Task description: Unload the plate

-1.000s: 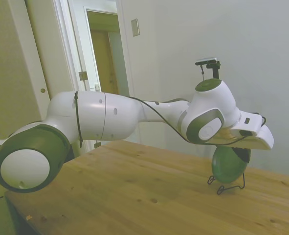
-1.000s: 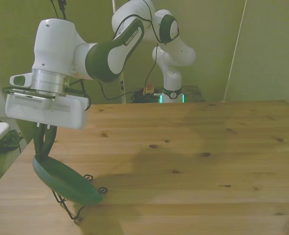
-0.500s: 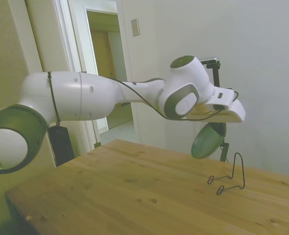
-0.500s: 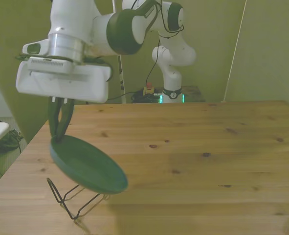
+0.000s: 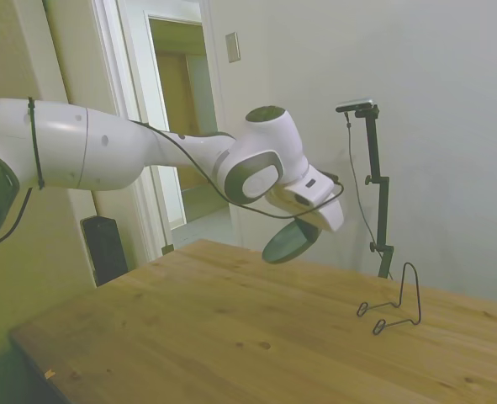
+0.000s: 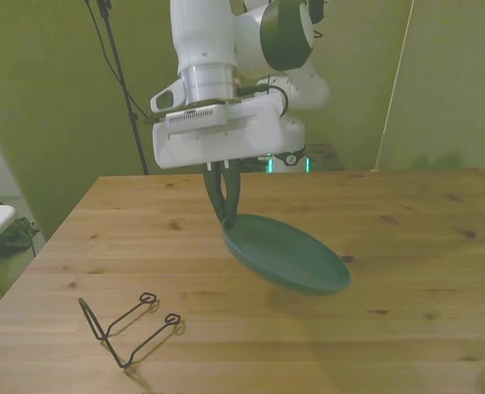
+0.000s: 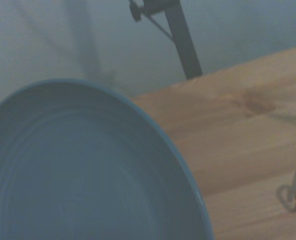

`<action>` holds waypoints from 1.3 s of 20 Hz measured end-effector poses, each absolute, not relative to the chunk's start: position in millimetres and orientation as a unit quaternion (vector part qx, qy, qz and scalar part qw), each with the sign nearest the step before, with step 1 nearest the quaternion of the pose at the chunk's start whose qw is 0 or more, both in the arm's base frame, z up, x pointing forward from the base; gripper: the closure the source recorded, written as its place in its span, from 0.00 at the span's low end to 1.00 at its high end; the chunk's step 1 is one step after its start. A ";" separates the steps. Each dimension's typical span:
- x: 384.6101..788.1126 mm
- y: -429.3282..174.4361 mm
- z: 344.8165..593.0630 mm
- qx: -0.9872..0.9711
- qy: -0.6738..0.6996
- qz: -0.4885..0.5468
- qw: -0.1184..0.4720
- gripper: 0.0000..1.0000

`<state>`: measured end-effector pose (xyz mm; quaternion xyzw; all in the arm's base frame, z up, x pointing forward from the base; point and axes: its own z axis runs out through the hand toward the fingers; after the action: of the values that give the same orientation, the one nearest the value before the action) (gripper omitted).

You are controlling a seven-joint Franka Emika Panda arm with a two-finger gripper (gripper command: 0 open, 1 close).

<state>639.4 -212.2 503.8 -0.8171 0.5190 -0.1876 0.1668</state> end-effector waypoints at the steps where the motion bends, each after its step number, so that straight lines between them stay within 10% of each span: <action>1: 635.6 -214.2 492.4 -0.814 0.526 -0.175 0.173 1.00; 14: 611.4 -259.1 370.8 -0.813 0.554 -0.086 0.156 1.00; 15: 610.9 -260.6 367.3 -0.814 0.554 -0.084 0.155 0.00; 26: 609.3 -264.6 364.9 -0.818 0.548 -0.084 0.152 0.00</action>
<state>609.3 -264.6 364.9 -0.8184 0.5478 -0.0844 0.1518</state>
